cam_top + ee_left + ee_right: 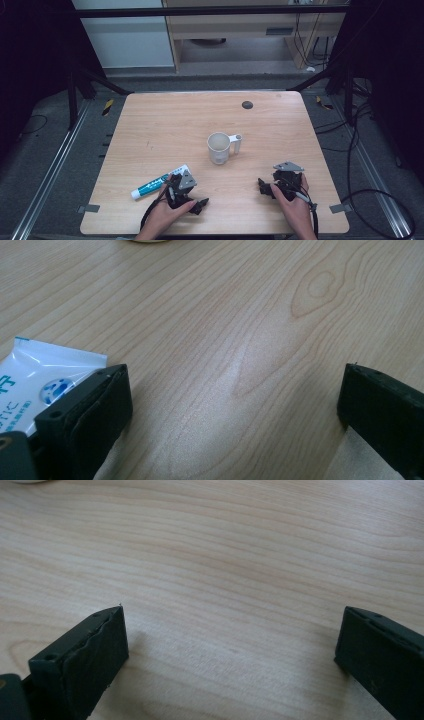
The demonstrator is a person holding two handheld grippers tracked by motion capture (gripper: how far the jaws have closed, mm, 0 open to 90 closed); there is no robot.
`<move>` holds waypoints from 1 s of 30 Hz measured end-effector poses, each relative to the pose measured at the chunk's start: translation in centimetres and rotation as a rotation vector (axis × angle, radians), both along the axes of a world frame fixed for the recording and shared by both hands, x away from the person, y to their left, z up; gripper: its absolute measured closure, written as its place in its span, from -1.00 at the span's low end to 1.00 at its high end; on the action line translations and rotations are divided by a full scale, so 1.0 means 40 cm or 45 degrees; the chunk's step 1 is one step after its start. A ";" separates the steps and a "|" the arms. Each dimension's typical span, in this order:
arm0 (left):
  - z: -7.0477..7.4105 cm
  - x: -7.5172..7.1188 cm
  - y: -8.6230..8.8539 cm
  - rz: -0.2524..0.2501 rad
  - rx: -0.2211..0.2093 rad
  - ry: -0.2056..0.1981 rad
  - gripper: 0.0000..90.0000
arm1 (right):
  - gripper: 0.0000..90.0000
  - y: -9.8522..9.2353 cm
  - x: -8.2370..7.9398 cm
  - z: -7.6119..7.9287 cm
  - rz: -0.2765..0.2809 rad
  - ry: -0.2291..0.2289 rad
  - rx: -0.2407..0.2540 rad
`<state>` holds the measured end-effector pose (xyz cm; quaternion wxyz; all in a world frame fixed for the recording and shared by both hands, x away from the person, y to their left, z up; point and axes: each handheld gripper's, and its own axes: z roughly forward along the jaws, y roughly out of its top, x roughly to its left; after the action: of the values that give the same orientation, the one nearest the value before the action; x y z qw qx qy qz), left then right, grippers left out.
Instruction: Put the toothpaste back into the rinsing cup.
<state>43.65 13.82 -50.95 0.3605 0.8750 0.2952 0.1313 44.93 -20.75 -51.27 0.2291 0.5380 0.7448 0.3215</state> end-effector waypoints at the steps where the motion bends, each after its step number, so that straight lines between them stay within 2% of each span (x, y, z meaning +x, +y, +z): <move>1: 0.000 -0.001 0.000 -0.001 0.001 -0.001 -0.99 | -0.99 0.001 -0.004 0.000 0.006 0.000 -0.001; 7: 0.000 -0.002 0.005 -0.010 -0.003 -0.001 -0.98 | -0.99 0.005 -0.012 -0.001 0.025 -0.004 -0.008; 10: 0.009 -0.007 0.013 -0.030 -0.063 0.010 -0.88 | -0.99 0.006 -0.020 -0.001 0.058 -0.002 -0.006; 14: 0.044 -0.013 0.030 -0.025 -0.101 -0.038 -0.88 | -0.98 0.006 -0.022 0.000 0.068 0.002 -0.001; 16: 0.081 -0.005 0.054 -0.020 -0.071 -0.081 -0.86 | -0.98 0.005 -0.023 0.000 0.073 0.003 0.000; 17: 0.092 0.003 0.065 -0.022 -0.039 -0.090 -0.85 | -0.98 0.005 -0.024 0.000 0.075 0.003 0.000; 19: 0.113 0.019 0.086 0.011 0.042 -0.107 -0.84 | -0.98 0.004 -0.025 -0.001 0.079 -0.001 -0.006; 20: 0.113 0.019 0.086 0.011 0.042 -0.107 -0.83 | -0.98 0.004 -0.025 -0.001 0.079 -0.001 -0.006; 21: 0.127 0.030 0.101 0.030 0.055 -0.103 -0.83 | -0.98 0.003 -0.025 -0.001 0.088 -0.003 -0.007; 22: 0.145 0.051 0.124 0.053 0.089 -0.071 -0.83 | -0.98 0.003 -0.026 -0.001 0.089 0.000 -0.004; 23: 0.149 0.062 0.133 0.068 0.116 -0.061 -0.82 | -0.98 0.003 -0.026 -0.001 0.090 0.000 -0.002; 24: 0.149 0.062 0.133 0.068 0.116 -0.061 -0.82 | -0.98 0.003 -0.026 -0.001 0.091 -0.001 -0.003; 26: 0.156 0.086 0.154 0.098 0.172 -0.028 -0.79 | -0.98 0.003 -0.026 -0.001 0.091 0.000 -0.003; 30: 0.156 0.106 0.170 0.105 0.241 -0.006 -0.77 | -0.98 0.003 -0.026 -0.001 0.090 0.000 -0.002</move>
<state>47.89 20.63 -44.70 0.2713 0.8920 0.3163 0.1754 43.88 -20.63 -51.30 0.2180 0.5111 0.7637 0.3287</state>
